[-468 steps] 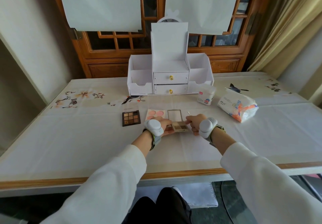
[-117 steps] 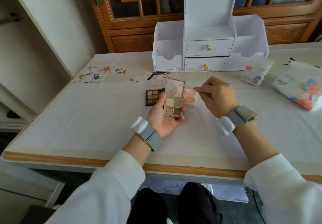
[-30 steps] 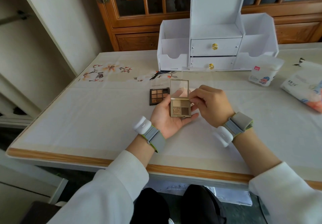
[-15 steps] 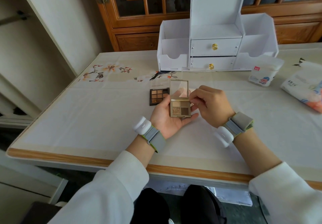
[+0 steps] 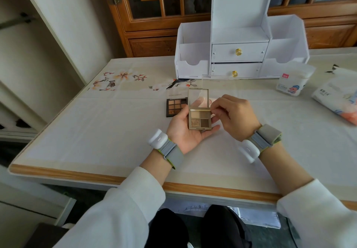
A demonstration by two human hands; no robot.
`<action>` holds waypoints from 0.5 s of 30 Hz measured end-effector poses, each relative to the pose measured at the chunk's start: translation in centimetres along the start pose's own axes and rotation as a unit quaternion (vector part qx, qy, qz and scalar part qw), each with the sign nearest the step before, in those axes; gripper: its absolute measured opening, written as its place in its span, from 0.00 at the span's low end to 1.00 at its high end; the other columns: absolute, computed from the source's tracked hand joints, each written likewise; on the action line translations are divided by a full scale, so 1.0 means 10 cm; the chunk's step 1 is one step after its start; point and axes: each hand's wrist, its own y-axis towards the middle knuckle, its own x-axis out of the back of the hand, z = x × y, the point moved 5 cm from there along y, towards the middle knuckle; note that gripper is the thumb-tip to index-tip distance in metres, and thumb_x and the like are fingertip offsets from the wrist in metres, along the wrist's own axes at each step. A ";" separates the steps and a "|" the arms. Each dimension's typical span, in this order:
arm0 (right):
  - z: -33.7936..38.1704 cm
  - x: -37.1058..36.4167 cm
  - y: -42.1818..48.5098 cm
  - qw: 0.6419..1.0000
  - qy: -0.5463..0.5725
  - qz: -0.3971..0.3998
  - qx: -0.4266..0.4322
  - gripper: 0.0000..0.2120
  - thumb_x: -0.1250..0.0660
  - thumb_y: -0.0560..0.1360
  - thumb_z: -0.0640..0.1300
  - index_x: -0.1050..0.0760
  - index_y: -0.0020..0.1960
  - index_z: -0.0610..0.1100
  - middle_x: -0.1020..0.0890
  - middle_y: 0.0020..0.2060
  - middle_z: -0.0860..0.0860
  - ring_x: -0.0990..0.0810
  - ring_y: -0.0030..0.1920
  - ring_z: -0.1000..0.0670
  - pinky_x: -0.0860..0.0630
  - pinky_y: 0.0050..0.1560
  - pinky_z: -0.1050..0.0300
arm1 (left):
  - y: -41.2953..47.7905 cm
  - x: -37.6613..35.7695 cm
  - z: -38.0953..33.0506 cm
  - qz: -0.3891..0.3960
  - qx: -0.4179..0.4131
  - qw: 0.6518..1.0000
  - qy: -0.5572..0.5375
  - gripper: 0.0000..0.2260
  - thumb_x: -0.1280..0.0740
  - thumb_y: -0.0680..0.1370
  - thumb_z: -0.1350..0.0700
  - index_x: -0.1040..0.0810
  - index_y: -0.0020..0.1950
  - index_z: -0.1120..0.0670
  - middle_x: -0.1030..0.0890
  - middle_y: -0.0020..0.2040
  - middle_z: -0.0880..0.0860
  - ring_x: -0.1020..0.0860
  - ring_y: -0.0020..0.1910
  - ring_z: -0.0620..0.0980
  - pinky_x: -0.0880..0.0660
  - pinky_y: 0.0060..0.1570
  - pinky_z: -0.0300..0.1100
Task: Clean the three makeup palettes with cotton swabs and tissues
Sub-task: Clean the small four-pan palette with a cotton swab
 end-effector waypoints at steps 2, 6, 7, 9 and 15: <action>0.00 0.00 0.00 1.000 -0.003 -0.004 -0.001 0.06 0.37 0.70 0.32 0.22 0.40 0.38 0.21 0.36 0.45 0.21 0.32 0.48 0.26 0.34 0.59 | 0.00 0.00 0.00 -0.003 -0.002 1.000 -0.002 0.20 0.48 0.82 0.45 0.18 0.52 0.50 0.17 0.49 0.59 0.18 0.46 0.58 0.25 0.54 0.55; 0.00 -0.02 -0.01 1.000 -0.007 0.015 0.007 0.06 0.36 0.70 0.31 0.22 0.39 0.38 0.21 0.35 0.46 0.21 0.32 0.48 0.28 0.35 0.62 | -0.02 -0.01 -0.01 0.000 -0.003 1.000 0.006 0.20 0.47 0.82 0.46 0.17 0.50 0.50 0.17 0.49 0.58 0.17 0.46 0.57 0.23 0.50 0.53; -0.01 -0.01 -0.01 1.000 -0.006 0.012 0.003 0.06 0.36 0.70 0.31 0.22 0.39 0.38 0.20 0.35 0.46 0.21 0.32 0.48 0.29 0.35 0.62 | -0.02 -0.01 -0.01 0.000 -0.002 1.000 0.007 0.20 0.48 0.83 0.46 0.17 0.51 0.50 0.17 0.49 0.58 0.18 0.46 0.58 0.22 0.50 0.53; -0.01 0.00 0.00 1.000 -0.001 0.001 -0.007 0.05 0.36 0.70 0.32 0.22 0.40 0.38 0.20 0.35 0.46 0.21 0.33 0.48 0.29 0.36 0.62 | -0.02 -0.01 -0.01 -0.009 -0.004 1.000 0.009 0.18 0.48 0.82 0.45 0.20 0.54 0.49 0.17 0.50 0.58 0.18 0.47 0.58 0.23 0.50 0.53; -0.01 -0.02 0.00 0.999 0.011 0.032 -0.004 0.06 0.37 0.70 0.32 0.22 0.39 0.38 0.20 0.36 0.46 0.19 0.32 0.49 0.27 0.35 0.60 | -0.02 0.00 -0.02 -0.004 -0.003 1.000 0.018 0.23 0.47 0.82 0.46 0.14 0.45 0.50 0.17 0.47 0.57 0.17 0.45 0.56 0.22 0.50 0.51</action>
